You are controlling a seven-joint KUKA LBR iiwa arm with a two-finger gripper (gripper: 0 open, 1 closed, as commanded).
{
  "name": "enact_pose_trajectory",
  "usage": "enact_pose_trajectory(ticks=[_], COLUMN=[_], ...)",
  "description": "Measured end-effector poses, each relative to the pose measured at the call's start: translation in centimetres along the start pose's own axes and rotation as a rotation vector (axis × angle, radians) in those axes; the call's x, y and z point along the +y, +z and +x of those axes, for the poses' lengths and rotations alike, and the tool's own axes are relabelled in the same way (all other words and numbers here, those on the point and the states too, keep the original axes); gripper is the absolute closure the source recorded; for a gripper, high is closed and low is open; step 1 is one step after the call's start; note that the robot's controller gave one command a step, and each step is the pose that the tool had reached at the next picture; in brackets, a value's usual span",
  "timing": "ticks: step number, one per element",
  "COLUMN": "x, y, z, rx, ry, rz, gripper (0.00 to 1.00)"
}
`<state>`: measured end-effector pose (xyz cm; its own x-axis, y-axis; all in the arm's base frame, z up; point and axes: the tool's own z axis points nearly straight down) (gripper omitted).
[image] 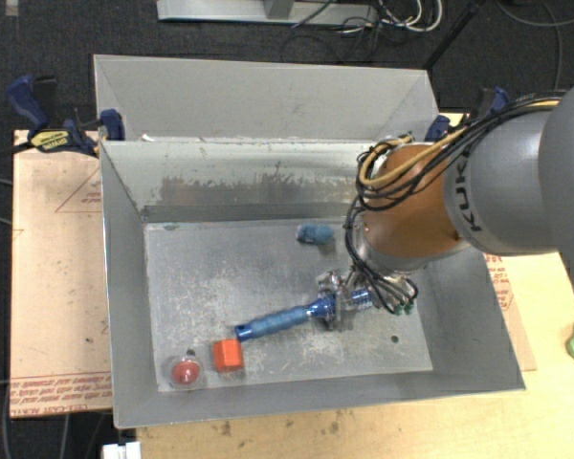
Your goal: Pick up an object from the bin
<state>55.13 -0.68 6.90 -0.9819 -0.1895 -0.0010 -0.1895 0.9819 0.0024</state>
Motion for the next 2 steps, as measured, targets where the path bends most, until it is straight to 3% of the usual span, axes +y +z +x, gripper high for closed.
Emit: enact_pose_trajectory(ticks=[2], x=[0.1], y=[-4.4], z=[-0.1], rx=[-0.003], ry=[-0.002], rz=[0.003], gripper=[1.00])
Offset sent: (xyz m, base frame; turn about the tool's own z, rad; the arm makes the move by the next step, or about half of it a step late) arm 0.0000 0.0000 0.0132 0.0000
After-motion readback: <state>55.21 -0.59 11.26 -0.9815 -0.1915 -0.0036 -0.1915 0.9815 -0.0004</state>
